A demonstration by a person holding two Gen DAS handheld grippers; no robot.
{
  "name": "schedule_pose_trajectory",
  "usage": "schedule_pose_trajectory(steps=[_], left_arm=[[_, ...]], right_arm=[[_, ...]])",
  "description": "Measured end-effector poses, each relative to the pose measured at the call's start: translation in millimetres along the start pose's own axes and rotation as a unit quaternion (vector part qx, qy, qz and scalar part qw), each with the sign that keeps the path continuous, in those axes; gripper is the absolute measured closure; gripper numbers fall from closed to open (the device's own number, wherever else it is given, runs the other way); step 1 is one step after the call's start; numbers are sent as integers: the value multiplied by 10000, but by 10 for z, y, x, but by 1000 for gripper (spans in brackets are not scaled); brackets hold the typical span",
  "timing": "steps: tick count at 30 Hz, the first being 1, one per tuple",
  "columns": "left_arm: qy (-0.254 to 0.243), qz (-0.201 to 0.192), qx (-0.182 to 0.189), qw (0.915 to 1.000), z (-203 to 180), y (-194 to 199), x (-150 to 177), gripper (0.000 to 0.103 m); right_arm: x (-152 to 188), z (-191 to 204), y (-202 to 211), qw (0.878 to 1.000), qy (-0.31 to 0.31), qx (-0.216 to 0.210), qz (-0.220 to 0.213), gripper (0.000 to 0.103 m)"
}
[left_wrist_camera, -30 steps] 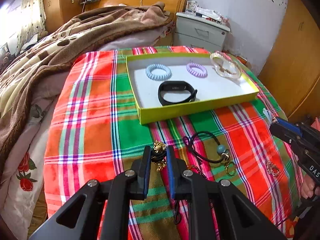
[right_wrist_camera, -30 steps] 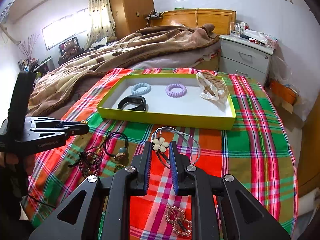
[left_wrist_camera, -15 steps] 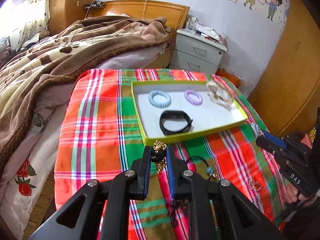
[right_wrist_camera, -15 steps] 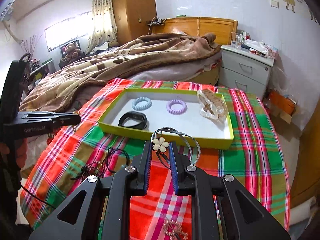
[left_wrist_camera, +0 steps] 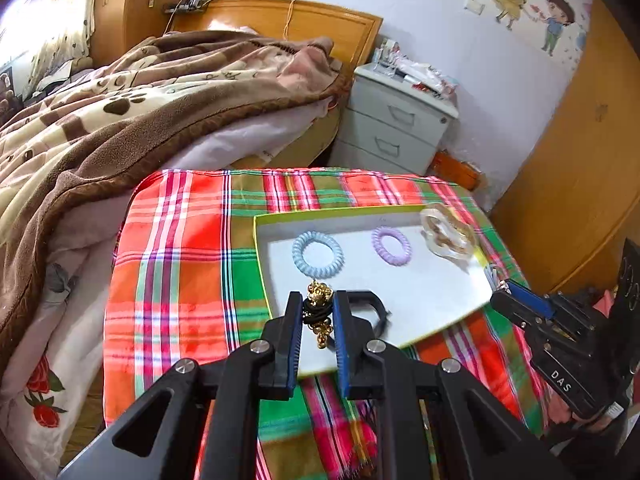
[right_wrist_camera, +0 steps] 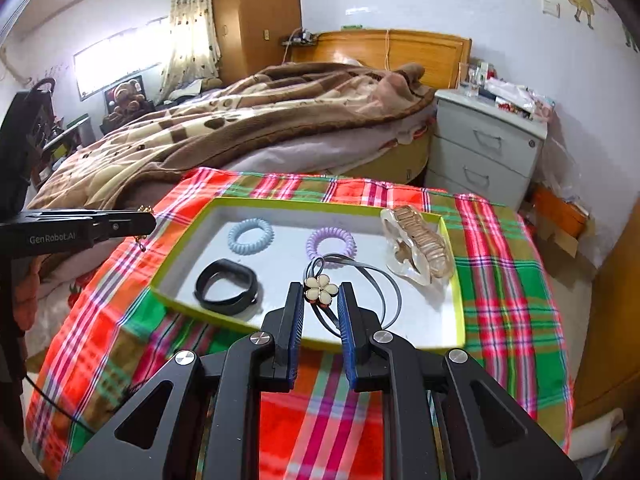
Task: Organize jewelry
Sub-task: 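Carry the hair tie and gold charm into the box and open both grippers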
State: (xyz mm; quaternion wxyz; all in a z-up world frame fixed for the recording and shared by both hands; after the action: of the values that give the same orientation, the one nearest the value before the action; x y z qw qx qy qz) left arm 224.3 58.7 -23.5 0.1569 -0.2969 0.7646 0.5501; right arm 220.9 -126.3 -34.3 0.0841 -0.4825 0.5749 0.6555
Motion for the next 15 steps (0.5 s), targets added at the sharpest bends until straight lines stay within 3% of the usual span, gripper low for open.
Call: schedule_pose_trajectory(steps=[15], left_arm=[[-142,472,-249,9985,-41,-727,-65,87]], right_arm=[[49,-122,-716,9978,71,-5,656,85]])
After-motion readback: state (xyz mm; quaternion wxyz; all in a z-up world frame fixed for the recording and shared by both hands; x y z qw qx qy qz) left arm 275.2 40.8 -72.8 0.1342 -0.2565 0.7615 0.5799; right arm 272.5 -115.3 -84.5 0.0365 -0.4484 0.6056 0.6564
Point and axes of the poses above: each gripper's, at about its wrist camera, not at the fingertips, and y roughly against the way its jaws point, z to its left, x to its underside, the point moved 7 cm from there along -y, roughly the way its jaws point, and after that the axes turned 12 degrees about y, right-handed, at the moved point
